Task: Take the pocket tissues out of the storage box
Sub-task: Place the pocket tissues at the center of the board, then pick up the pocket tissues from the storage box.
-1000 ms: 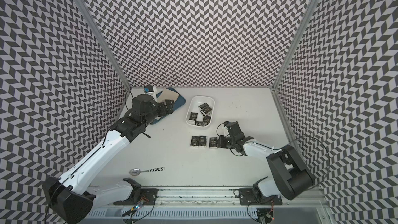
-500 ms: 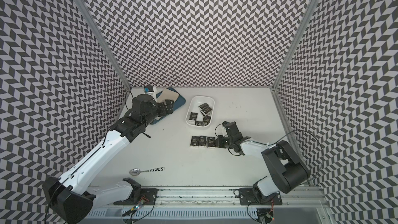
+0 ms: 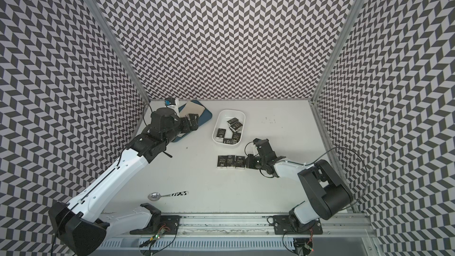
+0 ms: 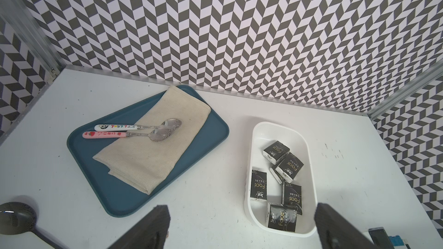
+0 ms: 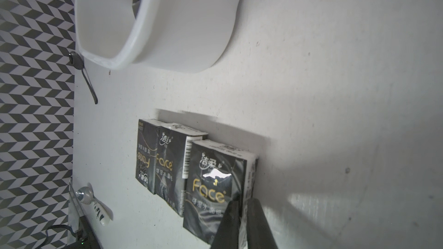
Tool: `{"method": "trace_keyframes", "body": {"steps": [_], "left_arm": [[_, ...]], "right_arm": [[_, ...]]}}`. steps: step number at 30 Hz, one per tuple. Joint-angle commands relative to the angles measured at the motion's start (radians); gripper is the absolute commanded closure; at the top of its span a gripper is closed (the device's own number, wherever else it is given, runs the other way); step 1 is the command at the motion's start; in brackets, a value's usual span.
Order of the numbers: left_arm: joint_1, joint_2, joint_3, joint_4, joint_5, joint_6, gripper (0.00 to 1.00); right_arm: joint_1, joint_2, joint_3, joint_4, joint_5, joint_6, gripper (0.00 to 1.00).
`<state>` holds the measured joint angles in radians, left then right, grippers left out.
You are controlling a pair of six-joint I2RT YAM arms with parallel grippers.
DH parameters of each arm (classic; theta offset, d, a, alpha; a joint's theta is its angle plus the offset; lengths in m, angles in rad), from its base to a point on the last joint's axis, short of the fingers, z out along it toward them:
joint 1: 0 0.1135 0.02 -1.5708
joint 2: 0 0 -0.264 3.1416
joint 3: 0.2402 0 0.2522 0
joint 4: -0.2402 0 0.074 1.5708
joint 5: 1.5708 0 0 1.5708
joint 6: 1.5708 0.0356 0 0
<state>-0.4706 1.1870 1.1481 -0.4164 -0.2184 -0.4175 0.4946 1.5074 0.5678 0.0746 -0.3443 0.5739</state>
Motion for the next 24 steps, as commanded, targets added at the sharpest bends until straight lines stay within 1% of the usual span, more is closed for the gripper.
{"method": "trace_keyframes", "body": {"steps": [1,7,14,18,24], "left_arm": [[0.004,-0.026,0.018,0.004,0.002,-0.003,0.01],[0.003,-0.032,0.018,0.001,-0.001,0.000,0.01],[0.003,-0.024,0.019,0.002,-0.003,0.001,0.01],[0.003,0.001,0.023,0.002,0.006,-0.001,0.01],[0.003,0.012,0.039,-0.002,0.004,0.005,0.01]], "right_arm": [[0.006,-0.040,0.041,-0.007,0.022,-0.002,0.80],[0.004,-0.085,0.118,-0.078,0.050,-0.026,0.65],[0.006,-0.070,0.256,-0.139,0.111,-0.086,0.55],[0.010,0.012,0.400,-0.146,0.117,-0.111,0.53],[0.050,0.222,0.647,-0.189,0.129,-0.113,0.52]]}}
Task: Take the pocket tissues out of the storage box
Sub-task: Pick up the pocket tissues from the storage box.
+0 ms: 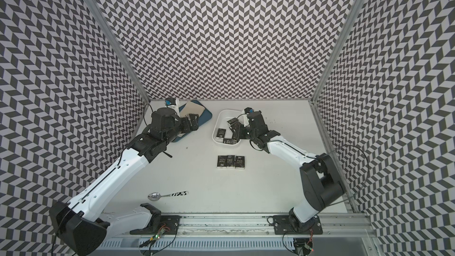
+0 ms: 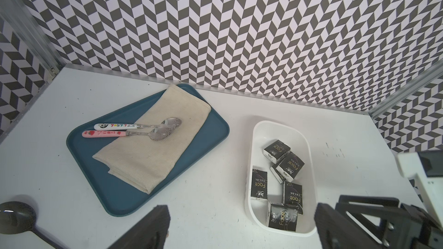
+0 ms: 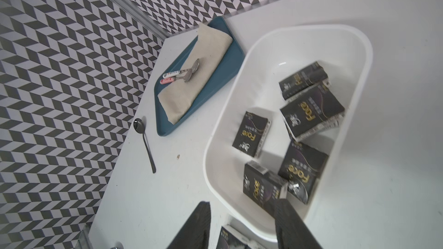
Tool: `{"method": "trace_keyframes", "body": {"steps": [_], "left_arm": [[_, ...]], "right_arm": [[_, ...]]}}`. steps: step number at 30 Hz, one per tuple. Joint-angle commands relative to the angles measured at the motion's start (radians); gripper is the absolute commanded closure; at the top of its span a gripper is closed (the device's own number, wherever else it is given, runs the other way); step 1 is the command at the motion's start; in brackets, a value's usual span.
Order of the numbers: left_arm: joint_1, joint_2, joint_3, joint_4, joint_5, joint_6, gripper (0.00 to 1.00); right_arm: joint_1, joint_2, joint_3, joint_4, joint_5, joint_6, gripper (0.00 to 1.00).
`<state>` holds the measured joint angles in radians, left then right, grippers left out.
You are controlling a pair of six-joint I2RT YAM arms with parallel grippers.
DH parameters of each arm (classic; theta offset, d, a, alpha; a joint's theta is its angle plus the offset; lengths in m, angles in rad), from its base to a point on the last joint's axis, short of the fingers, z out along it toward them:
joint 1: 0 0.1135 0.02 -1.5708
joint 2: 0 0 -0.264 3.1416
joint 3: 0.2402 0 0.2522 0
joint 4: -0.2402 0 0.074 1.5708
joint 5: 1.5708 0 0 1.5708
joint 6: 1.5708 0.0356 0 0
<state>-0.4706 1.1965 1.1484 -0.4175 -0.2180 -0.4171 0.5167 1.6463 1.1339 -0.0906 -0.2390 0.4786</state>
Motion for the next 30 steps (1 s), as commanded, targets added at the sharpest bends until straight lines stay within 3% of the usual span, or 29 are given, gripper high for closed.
{"method": "trace_keyframes", "body": {"steps": [1,8,30], "left_arm": [[0.003,0.004,0.040,-0.002,0.001,0.006,0.01],[0.003,0.012,0.057,-0.018,-0.001,0.015,0.01],[0.005,-0.021,0.048,-0.029,-0.024,0.020,0.01]], "right_arm": [[0.037,0.119,0.117,-0.032,0.029,-0.016,0.52],[0.065,0.310,0.249,-0.053,0.055,0.020,0.52],[0.082,0.523,0.387,-0.089,0.087,0.060,0.53]]}}
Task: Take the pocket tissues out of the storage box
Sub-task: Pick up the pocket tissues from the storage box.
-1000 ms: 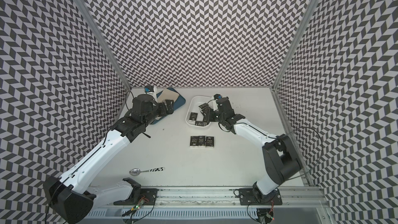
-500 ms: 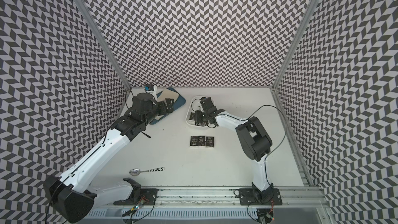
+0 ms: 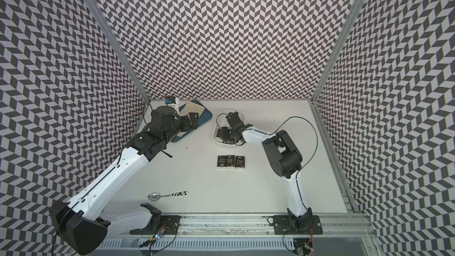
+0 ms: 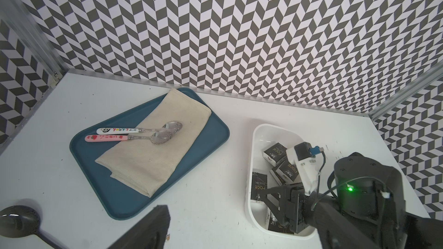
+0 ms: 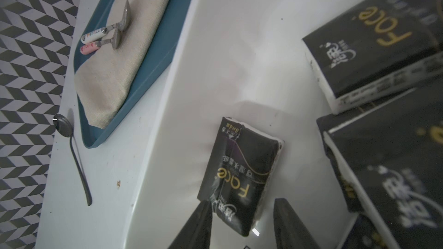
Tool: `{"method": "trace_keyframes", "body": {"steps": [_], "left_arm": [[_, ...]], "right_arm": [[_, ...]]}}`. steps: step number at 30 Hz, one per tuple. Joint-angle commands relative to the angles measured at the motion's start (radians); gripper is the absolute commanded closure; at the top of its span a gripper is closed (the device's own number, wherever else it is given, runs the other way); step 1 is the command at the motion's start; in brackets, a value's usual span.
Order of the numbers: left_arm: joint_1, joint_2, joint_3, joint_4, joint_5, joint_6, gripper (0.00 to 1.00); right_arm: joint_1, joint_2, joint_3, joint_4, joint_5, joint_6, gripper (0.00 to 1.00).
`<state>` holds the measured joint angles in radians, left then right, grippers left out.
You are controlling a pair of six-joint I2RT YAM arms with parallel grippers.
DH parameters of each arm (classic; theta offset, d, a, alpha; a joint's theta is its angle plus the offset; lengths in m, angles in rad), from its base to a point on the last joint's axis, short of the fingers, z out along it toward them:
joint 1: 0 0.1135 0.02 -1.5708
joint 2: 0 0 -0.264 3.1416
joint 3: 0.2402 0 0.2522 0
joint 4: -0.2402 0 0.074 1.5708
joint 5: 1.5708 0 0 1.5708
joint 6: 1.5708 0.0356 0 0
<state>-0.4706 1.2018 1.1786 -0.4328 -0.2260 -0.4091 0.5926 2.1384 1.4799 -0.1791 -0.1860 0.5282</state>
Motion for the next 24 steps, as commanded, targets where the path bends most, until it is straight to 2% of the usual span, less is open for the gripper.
{"method": "trace_keyframes", "body": {"steps": [1,6,9,17,24], "left_arm": [[0.005,-0.028,0.018,-0.015,-0.016,0.012,0.01],[0.005,-0.031,0.016,-0.018,-0.023,0.012,0.01],[0.005,-0.033,0.016,-0.020,-0.026,0.012,0.01],[0.005,-0.042,0.010,-0.024,-0.036,0.036,0.01],[0.005,-0.045,0.012,-0.026,-0.035,0.030,0.01]], "right_arm": [[0.006,0.039,0.051,-0.007,0.038,0.009,0.54],[0.006,0.074,0.081,-0.008,0.040,0.018,0.55],[0.006,0.095,0.102,-0.017,0.042,0.016,0.59],[0.006,0.090,0.080,0.020,0.035,0.025,0.87],[0.006,0.018,0.063,0.040,0.046,0.015,0.99]]}}
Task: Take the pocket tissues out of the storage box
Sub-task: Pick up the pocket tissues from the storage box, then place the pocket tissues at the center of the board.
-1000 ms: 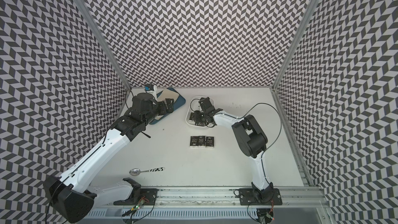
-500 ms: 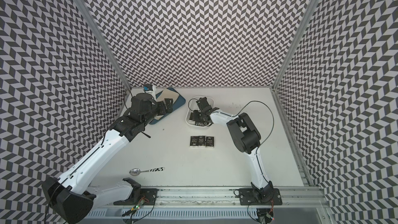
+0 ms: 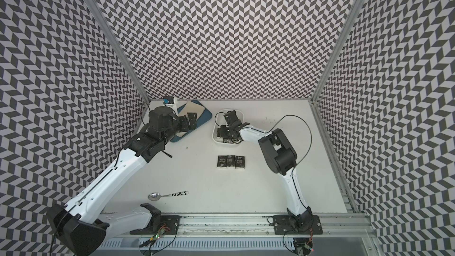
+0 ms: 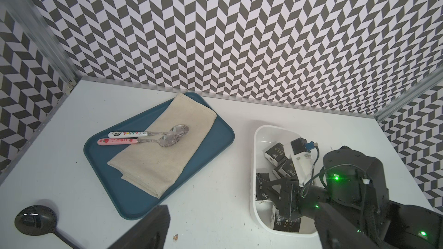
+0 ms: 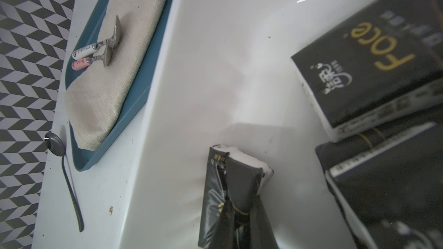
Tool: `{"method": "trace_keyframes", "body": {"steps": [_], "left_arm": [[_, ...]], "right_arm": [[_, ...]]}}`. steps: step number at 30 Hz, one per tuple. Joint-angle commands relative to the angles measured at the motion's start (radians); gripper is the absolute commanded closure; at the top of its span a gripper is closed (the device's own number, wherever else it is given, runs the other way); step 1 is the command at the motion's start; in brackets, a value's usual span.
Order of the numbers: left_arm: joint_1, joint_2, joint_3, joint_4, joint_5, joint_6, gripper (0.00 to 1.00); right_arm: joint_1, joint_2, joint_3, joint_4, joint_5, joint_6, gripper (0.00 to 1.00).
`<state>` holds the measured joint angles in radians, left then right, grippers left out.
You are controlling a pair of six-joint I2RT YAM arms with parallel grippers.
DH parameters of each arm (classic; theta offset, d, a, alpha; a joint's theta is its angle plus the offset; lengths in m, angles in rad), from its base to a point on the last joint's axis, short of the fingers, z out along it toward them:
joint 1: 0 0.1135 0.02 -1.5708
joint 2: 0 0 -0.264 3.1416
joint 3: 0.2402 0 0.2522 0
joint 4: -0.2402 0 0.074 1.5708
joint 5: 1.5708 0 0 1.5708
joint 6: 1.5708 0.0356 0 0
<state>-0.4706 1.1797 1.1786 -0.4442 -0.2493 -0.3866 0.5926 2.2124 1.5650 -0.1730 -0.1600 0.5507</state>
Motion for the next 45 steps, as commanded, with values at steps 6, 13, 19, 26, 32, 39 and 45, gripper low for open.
{"method": "trace_keyframes", "body": {"steps": [6,13,19,26,32,39,45], "left_arm": [[0.007,-0.019,0.010,-0.008,-0.013,0.008,0.01],[0.006,-0.015,0.009,-0.001,-0.011,0.007,0.01],[0.006,-0.011,0.006,0.014,-0.005,0.009,0.01],[0.009,0.001,0.008,0.034,0.026,0.003,0.01],[0.007,0.013,0.017,0.047,0.046,-0.003,0.01],[0.007,0.005,0.006,0.045,0.036,-0.003,0.01],[0.008,0.005,0.010,0.039,0.031,-0.003,0.01]], "right_arm": [[0.006,-0.166,-0.055,0.062,0.023,-0.006,1.00],[-0.024,-0.331,-0.137,0.065,0.001,-0.010,1.00],[-0.122,-0.569,-0.355,0.002,-0.012,-0.043,0.99],[-0.205,-0.849,-0.691,-0.068,0.011,-0.060,0.97],[-0.205,-0.934,-0.950,0.029,-0.070,-0.014,0.97],[-0.194,-0.873,-1.010,0.105,-0.126,-0.022,0.96],[-0.188,-0.802,-1.010,0.151,-0.163,-0.028,0.95]]}}
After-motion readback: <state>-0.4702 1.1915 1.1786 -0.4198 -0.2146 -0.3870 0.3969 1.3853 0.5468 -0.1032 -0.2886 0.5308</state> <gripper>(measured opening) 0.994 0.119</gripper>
